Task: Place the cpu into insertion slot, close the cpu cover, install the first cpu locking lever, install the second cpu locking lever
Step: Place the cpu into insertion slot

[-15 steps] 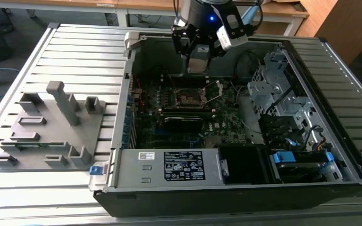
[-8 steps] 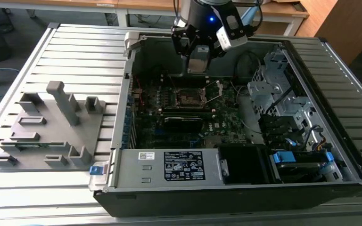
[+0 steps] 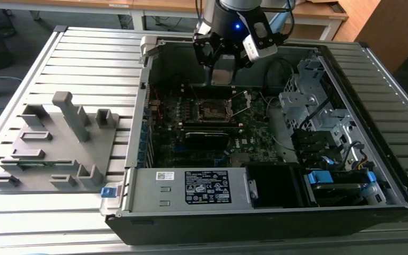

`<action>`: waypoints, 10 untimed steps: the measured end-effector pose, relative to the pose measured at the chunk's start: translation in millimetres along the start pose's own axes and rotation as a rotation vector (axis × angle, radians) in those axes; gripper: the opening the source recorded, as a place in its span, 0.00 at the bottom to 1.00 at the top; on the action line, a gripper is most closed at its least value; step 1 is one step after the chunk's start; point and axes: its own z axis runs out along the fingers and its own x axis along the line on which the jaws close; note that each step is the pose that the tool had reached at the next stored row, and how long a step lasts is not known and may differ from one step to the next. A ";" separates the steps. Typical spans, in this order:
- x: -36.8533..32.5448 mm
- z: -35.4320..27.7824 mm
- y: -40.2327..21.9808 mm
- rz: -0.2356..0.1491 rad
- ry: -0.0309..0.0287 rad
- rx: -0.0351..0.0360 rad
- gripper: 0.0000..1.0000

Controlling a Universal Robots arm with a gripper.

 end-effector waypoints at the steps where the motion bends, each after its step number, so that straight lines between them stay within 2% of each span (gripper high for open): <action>1: 0.0 1.0 -0.1 0.000 0.0000 0.0000 0.54; 4: -0.1 3.2 -0.3 0.000 0.0000 0.0000 0.54; 10: -0.1 3.6 -0.3 0.000 0.0000 0.0001 0.54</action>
